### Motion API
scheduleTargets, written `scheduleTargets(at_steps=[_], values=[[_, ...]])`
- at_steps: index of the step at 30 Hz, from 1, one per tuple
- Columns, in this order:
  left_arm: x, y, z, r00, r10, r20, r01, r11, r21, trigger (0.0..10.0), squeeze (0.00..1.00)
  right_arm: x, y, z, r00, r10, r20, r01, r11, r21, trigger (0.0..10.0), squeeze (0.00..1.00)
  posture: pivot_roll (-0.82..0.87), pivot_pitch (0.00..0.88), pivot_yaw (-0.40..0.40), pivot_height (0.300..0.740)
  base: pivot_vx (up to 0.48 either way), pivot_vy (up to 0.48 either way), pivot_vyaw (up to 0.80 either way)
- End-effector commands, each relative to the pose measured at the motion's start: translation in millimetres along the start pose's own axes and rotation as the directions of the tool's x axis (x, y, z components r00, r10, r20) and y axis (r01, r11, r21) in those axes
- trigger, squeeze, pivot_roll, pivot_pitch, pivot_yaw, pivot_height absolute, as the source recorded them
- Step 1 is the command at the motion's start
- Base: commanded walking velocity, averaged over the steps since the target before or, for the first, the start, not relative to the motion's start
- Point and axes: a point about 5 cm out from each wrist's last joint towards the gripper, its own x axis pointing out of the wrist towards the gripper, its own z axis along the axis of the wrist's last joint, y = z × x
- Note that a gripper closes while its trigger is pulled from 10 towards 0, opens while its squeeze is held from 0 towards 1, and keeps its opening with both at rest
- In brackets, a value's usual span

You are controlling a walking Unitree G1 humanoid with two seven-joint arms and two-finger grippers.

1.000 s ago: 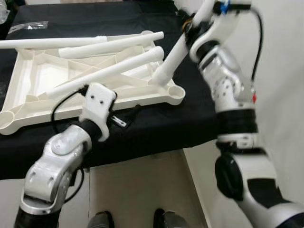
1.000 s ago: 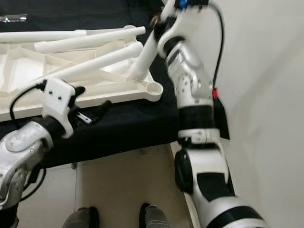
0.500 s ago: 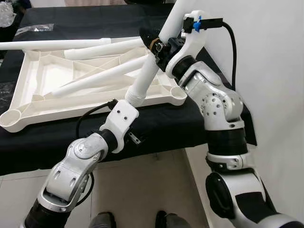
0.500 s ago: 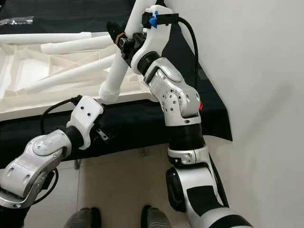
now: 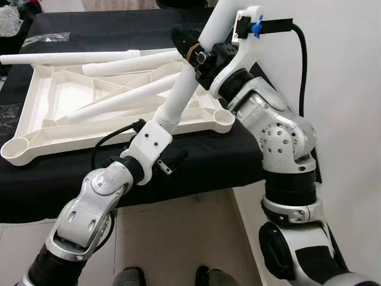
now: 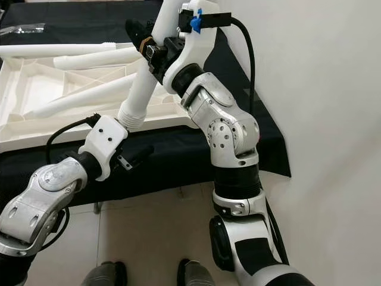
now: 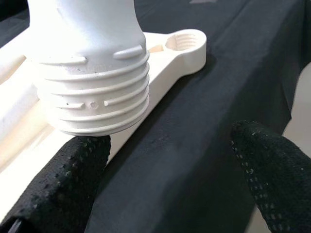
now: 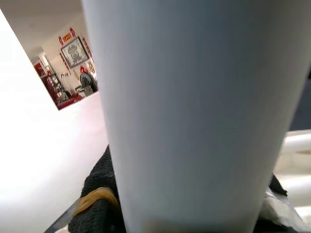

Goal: Building children table

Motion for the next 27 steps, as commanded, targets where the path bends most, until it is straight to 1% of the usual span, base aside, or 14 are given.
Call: scheduleTargets(at_steps=[1,6,7,12,14,16,20,24,27], values=[[-3.3,0.8,7,0.999,0.026,0.035,-0.026,0.999,0.021,10.0,0.00,-1.0,0.3,-11,0.998,0.009,-0.055,-0.007,1.000,0.027,10.0,0.00,0.04,0.119,-0.050,0.740,0.000,0.000,0.00],[-8.0,8.4,-6,0.996,0.084,-0.012,-0.083,0.994,0.070,10.0,0.00,-5.1,-5.2,-12,0.998,-0.022,-0.062,0.024,0.999,0.035,10.0,0.00,0.03,0.117,-0.044,0.740,0.000,0.000,0.00],[-8.5,8.5,-7,0.997,0.081,-0.019,-0.079,0.994,0.081,10.0,0.00,-5.8,-5.6,-11,0.998,-0.023,-0.063,0.026,0.999,0.033,10.0,0.00,0.03,0.118,-0.043,0.740,0.000,0.000,0.00],[-11.0,9.4,-9,0.994,0.102,-0.041,-0.098,0.991,0.088,10.0,0.00,-7.0,-5.4,-11,0.998,-0.021,-0.066,0.023,0.999,0.032,10.0,0.00,0.03,0.119,-0.040,0.740,0.000,0.000,0.00],[-13.3,10.8,-11,0.991,0.125,-0.046,-0.120,0.987,0.103,10.0,0.00,-7.2,-4.5,-10,0.998,-0.017,-0.068,0.019,0.999,0.034,10.0,0.00,0.02,0.120,-0.041,0.740,0.000,0.000,0.00],[-12.0,13.1,-15,0.989,0.135,-0.056,-0.128,0.986,0.107,10.0,0.00,-7.0,-2.5,-9,0.997,-0.009,-0.071,0.011,0.999,0.037,10.0,0.00,0.02,0.122,-0.043,0.740,0.000,0.000,0.00],[-9.5,16.6,-15,0.988,0.146,-0.048,-0.140,0.985,0.105,10.0,0.00,-7.0,-1.7,-9,0.997,-0.011,-0.070,0.015,0.999,0.046,10.0,0.00,0.02,0.122,-0.043,0.740,0.000,0.000,0.00],[-6.5,25.3,-13,0.984,0.177,-0.027,-0.173,0.978,0.116,10.0,0.00,-7.1,0.9,-9,0.998,-0.004,-0.070,0.008,0.998,0.059,10.0,0.00,0.02,0.125,-0.041,0.740,0.000,0.000,0.00],[-4.4,27.4,-7,0.985,0.174,0.004,-0.174,0.981,0.085,10.0,0.00,-7.4,5.5,-9,0.997,0.017,-0.075,-0.012,0.997,0.072,10.0,0.00,0.02,0.125,-0.042,0.740,0.000,0.000,0.00]])
